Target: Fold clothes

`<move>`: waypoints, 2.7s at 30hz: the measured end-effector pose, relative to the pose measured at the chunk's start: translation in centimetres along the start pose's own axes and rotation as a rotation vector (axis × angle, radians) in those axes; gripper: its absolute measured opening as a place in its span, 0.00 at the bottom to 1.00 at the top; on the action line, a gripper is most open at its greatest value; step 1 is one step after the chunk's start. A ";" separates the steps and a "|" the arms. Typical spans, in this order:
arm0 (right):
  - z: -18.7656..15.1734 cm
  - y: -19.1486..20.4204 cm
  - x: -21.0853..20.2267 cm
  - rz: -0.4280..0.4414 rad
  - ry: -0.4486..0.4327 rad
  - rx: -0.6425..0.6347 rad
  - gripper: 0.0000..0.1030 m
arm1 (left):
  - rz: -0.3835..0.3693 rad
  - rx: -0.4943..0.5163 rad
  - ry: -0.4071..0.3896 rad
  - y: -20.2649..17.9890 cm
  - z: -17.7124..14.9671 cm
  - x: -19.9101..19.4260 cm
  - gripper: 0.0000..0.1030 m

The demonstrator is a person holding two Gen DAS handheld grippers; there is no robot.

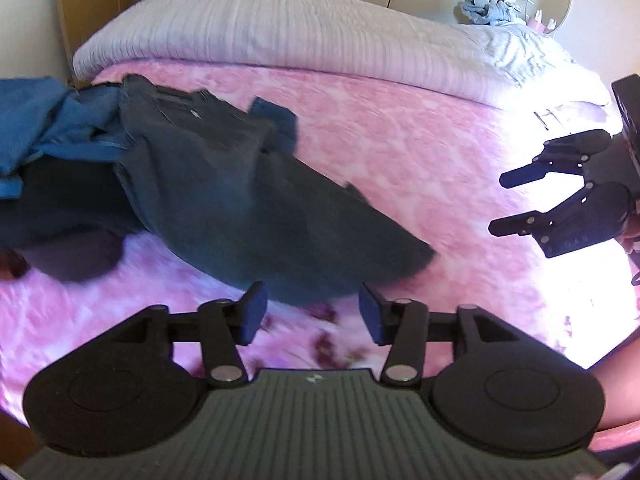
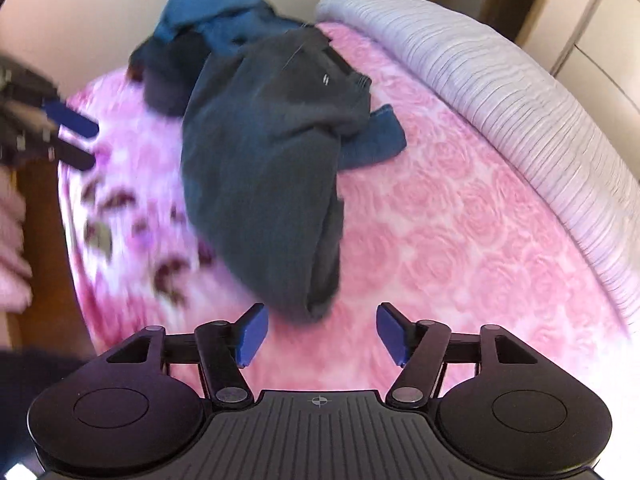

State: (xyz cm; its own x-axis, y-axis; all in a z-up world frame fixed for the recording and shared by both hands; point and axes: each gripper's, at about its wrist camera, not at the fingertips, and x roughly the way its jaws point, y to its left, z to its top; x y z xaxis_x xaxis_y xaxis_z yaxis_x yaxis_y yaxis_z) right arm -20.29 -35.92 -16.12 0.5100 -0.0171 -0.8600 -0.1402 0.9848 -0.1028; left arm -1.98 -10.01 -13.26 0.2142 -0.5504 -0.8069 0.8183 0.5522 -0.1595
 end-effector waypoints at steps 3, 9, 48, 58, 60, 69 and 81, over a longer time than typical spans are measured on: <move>4.2 0.2 3.2 0.015 0.002 0.066 0.64 | 0.007 0.003 -0.013 4.2 2.0 1.4 0.61; 12.8 0.9 9.4 0.041 0.014 0.145 0.66 | 0.047 -0.013 -0.026 12.8 6.2 7.8 0.70; -8.7 -21.9 -4.5 -0.156 0.040 0.516 0.68 | 0.078 0.443 -0.043 -17.7 9.1 10.3 0.38; 12.2 -14.0 2.6 0.122 -0.119 0.206 0.78 | 0.220 0.193 -0.031 -6.1 8.7 12.5 0.65; 17.5 -11.5 5.0 0.177 -0.104 0.119 0.80 | 0.184 0.201 -0.038 -5.4 7.9 13.1 0.62; 31.0 0.7 22.8 0.310 0.202 -0.265 0.80 | 0.054 0.194 -0.074 -2.5 4.7 15.1 0.56; 29.8 -7.5 19.2 0.178 0.080 -0.050 0.14 | -0.002 0.357 -0.098 -3.4 5.0 14.1 0.06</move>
State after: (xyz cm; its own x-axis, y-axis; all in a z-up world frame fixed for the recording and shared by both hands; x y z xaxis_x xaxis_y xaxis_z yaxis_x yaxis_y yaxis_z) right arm 15.88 -38.52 -16.95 0.4042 0.1410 -0.9037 -0.2656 0.9636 0.0316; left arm 0.91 -22.78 -21.27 0.2480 -0.6185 -0.7456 0.9498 0.3069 0.0614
